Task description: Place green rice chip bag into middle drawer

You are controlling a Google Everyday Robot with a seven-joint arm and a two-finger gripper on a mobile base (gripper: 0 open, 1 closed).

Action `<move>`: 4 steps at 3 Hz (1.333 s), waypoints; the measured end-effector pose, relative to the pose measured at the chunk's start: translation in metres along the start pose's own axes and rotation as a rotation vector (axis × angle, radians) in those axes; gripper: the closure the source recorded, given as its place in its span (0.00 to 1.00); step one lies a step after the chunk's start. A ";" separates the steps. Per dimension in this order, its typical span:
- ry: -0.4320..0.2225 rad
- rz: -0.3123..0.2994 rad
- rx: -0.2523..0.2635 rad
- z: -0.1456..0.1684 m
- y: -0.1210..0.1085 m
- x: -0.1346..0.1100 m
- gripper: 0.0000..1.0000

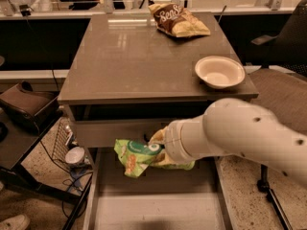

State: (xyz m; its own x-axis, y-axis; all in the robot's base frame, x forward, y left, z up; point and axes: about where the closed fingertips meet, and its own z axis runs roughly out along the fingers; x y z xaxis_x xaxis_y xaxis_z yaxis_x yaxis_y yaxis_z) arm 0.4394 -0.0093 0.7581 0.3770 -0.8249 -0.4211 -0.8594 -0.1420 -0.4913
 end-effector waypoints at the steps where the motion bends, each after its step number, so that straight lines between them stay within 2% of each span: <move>1: -0.099 0.070 -0.018 0.055 0.017 0.027 1.00; 2: -0.220 0.071 0.034 0.086 0.022 0.046 1.00; 3: -0.342 0.077 0.099 0.115 0.056 0.089 1.00; 4: -0.412 0.080 0.100 0.152 0.092 0.115 1.00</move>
Offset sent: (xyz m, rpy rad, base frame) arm 0.0321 -0.0120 -0.2495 0.5408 0.1220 0.1748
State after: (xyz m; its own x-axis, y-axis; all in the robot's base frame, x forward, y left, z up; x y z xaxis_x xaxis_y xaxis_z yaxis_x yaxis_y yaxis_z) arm 0.4563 -0.0342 0.5483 0.4346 -0.5413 -0.7198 -0.8613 -0.0164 -0.5078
